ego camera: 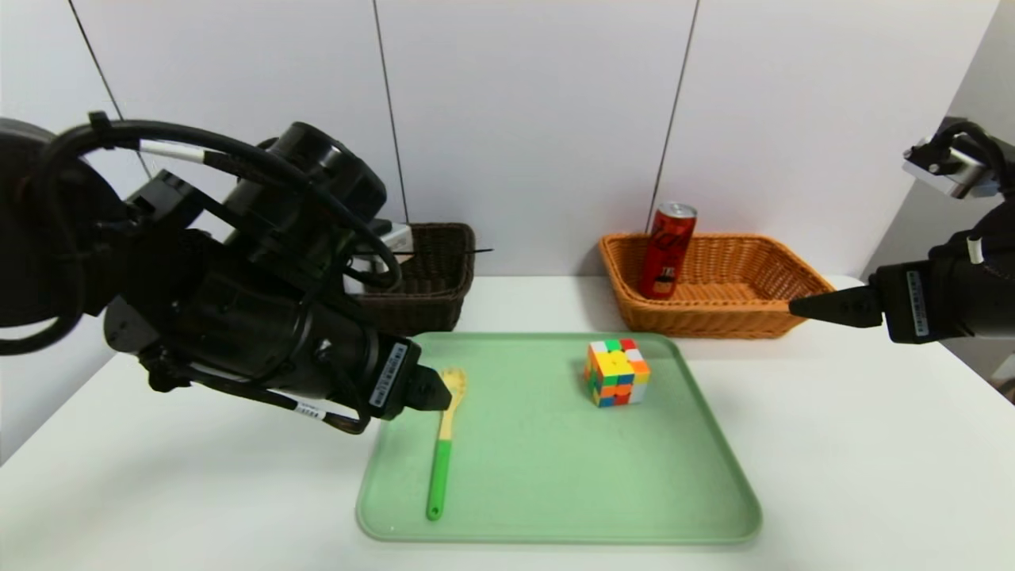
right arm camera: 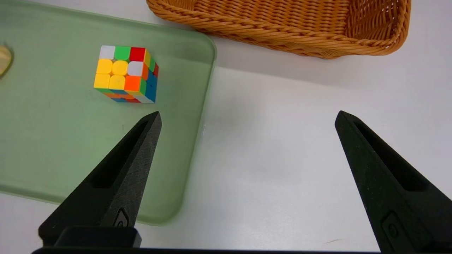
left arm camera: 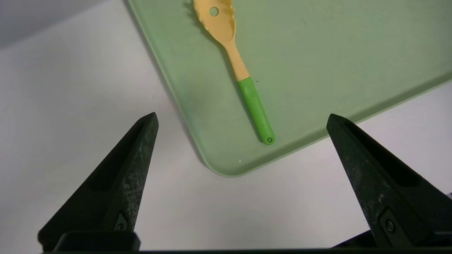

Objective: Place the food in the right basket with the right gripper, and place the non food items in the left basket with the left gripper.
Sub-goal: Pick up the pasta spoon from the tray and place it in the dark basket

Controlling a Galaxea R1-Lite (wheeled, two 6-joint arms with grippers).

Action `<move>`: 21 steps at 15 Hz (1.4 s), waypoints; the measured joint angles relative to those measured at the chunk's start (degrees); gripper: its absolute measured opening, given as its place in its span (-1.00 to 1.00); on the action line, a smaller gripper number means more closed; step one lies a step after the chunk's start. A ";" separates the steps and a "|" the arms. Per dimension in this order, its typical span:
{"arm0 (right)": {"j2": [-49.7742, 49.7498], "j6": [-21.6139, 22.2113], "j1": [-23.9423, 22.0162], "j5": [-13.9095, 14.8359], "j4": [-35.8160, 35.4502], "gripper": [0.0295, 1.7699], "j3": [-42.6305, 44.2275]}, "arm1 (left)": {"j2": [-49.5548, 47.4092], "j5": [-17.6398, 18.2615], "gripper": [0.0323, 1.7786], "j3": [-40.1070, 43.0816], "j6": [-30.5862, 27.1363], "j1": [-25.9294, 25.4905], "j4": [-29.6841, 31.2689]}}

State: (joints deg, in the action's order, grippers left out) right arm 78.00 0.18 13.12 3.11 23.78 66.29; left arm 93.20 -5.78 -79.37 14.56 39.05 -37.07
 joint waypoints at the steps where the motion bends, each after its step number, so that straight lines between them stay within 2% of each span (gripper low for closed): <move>1: 0.01 0.02 -0.02 0.00 0.00 0.91 0.02 | 0.51 -0.98 0.90 0.77 0.49 0.56 1.40; 8: -0.41 0.12 -0.04 0.48 0.02 0.91 -0.20 | 5.69 -2.86 0.90 -1.96 9.86 4.45 -3.74; 16: -2.23 0.45 -0.13 0.77 0.33 0.91 -1.17 | 12.70 -2.93 0.90 -8.39 12.75 5.74 -4.35; 21: -3.57 0.45 -0.61 0.72 0.68 0.91 -2.16 | 14.99 -2.71 0.90 -8.77 13.28 5.77 -5.68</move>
State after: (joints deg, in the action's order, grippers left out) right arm 74.42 0.63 12.51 3.83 24.47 64.13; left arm 108.19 -8.48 -88.14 27.83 44.81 -42.75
